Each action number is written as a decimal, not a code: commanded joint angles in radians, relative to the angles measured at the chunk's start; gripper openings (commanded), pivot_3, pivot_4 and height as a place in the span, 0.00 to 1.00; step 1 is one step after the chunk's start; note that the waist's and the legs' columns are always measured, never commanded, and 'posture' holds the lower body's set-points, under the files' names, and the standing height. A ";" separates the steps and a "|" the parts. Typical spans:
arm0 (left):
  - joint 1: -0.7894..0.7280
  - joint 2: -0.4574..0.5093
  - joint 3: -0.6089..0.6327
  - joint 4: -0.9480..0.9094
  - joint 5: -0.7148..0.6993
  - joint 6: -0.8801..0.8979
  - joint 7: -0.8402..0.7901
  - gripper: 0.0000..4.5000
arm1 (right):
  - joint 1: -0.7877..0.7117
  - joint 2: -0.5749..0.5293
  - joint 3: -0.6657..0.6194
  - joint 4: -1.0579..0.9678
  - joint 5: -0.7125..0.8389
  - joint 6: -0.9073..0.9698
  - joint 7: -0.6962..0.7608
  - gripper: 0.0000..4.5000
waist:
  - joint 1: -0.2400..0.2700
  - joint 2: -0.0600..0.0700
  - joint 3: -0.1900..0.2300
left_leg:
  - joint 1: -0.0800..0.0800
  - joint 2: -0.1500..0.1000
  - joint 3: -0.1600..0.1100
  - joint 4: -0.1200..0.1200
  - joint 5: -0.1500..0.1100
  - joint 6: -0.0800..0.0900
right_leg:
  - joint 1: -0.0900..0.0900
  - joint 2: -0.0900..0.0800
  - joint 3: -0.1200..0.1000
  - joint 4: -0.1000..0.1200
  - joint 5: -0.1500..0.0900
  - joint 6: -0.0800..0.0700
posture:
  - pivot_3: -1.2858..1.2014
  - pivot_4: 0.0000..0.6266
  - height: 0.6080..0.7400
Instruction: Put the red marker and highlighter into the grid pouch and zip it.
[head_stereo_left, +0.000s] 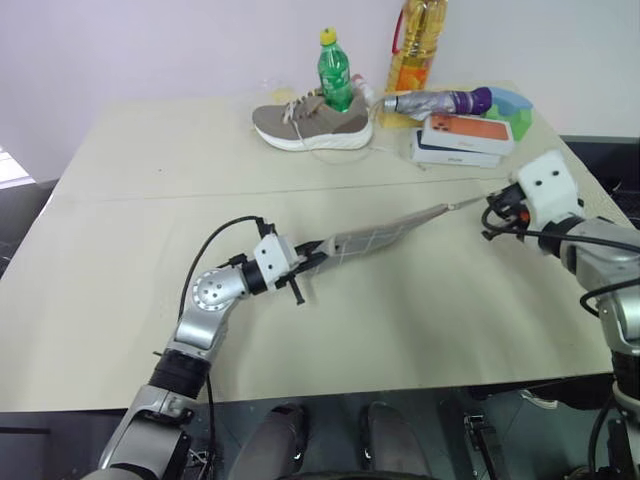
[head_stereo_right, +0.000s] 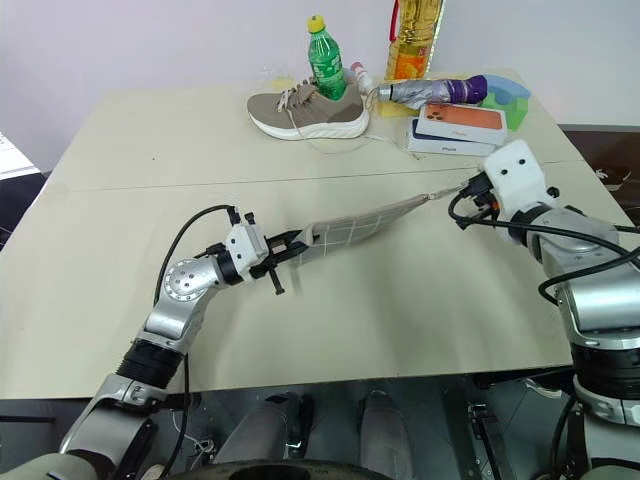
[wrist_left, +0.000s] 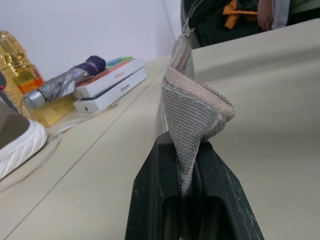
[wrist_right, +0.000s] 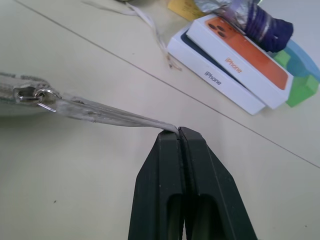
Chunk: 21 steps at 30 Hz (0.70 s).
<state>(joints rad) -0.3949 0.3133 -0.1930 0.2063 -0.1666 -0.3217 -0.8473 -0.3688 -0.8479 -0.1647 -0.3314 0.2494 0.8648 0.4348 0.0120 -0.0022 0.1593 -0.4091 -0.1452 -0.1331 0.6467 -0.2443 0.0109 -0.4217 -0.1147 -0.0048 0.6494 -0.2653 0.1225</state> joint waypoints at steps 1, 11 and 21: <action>0.011 0.022 0.040 -0.011 -0.016 0.005 0.006 0.00 | -0.006 -0.008 -0.042 -0.033 -0.028 -0.012 -0.023 0.00 | 0.001 0.000 0.000 | 0.000 0.000 0.000 0.000 0.000 0.000 | 0.000 0.000 0.000 0.000 0.000 0.000 | 0.52 0.24 1.00; 0.050 0.077 0.064 -0.049 -0.082 0.103 -0.049 0.38 | 0.147 -0.054 -0.003 -0.188 0.081 0.042 0.172 0.67 | -0.002 0.000 0.000 | 0.000 0.000 0.000 0.000 -0.002 0.004 | 0.000 0.000 0.000 0.000 0.000 0.000 | 0.52 0.24 1.00; 0.178 0.227 0.219 -0.040 -0.087 0.211 0.012 0.92 | 0.330 -0.056 -0.101 -0.151 0.087 -0.051 0.228 1.00 | 0.002 0.000 0.000 | 0.000 0.000 -0.001 0.000 -0.003 0.005 | 0.001 0.000 0.000 -0.001 0.000 0.000 | 0.52 0.24 1.00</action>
<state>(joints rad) -0.2187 0.5243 -0.0193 0.1752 -0.2487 -0.1246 -0.8643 -0.0394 -0.9159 -0.2103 -0.4824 0.3373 0.8526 0.6655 0.0140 -0.0022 0.1593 -0.4091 -0.1452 -0.1337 0.6466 -0.2477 0.0165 -0.4210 -0.1149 -0.0049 0.6484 -0.2654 0.1224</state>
